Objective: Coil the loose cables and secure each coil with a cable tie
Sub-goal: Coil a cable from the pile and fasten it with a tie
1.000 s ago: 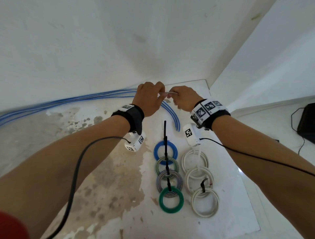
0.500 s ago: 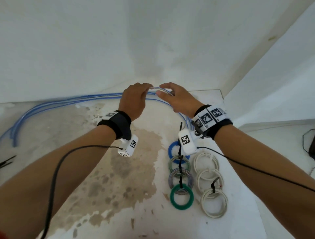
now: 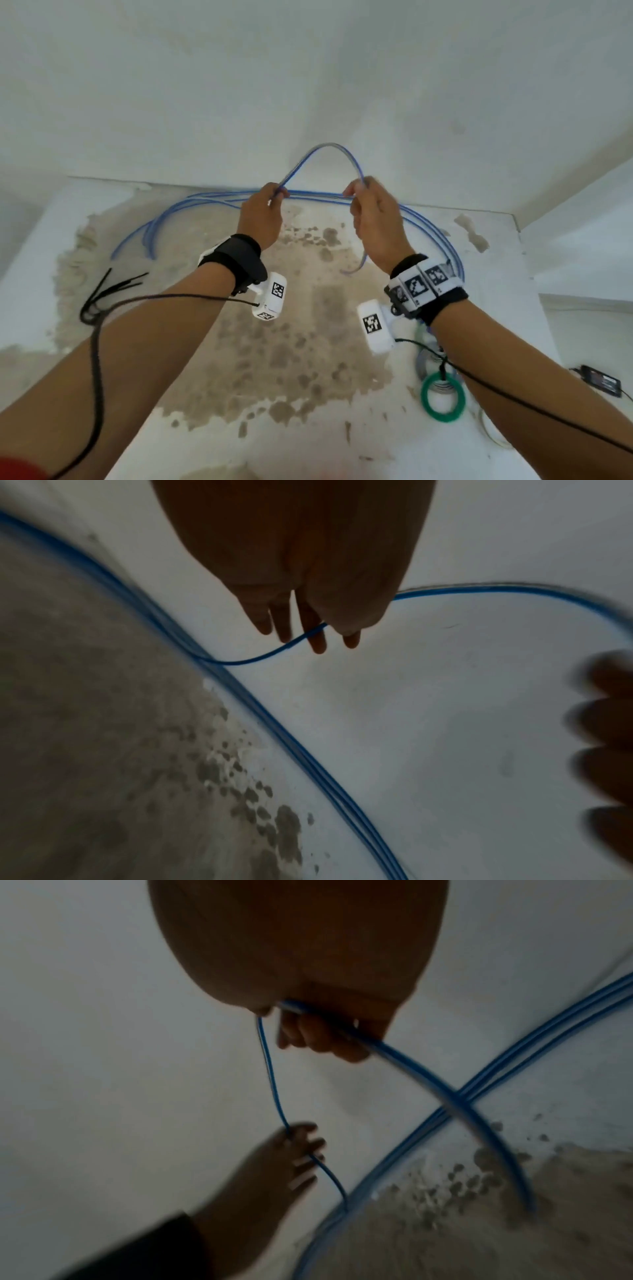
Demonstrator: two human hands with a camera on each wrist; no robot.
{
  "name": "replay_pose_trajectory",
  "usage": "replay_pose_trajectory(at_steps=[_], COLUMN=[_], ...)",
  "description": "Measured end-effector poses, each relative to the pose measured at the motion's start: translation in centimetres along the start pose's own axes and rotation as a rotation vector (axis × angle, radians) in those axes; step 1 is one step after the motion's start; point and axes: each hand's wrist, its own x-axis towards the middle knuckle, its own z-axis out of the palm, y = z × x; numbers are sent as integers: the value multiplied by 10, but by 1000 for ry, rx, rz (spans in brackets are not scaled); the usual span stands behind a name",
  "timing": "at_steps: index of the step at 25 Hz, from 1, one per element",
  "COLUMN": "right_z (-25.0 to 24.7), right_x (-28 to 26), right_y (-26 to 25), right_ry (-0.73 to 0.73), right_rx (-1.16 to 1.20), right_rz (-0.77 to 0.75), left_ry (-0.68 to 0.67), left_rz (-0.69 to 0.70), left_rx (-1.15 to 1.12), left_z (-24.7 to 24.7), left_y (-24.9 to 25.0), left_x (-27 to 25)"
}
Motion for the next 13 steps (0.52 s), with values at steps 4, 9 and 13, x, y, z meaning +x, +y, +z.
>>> replay_pose_trajectory(at_steps=[4, 9, 13], right_z=[76, 163, 180], right_x=[-27, -34, -44], right_y=[1, -6, -38], right_ry=[-290, -113, 133], right_rx=[-306, -292, -197], right_rz=[168, 147, 148], left_ry=[22, -131, -125], left_rz=[172, 277, 418], left_rx=[-233, -449, -259], left_z=[-59, -111, -141], left_y=[13, 23, 8], left_x=[-17, -49, -61])
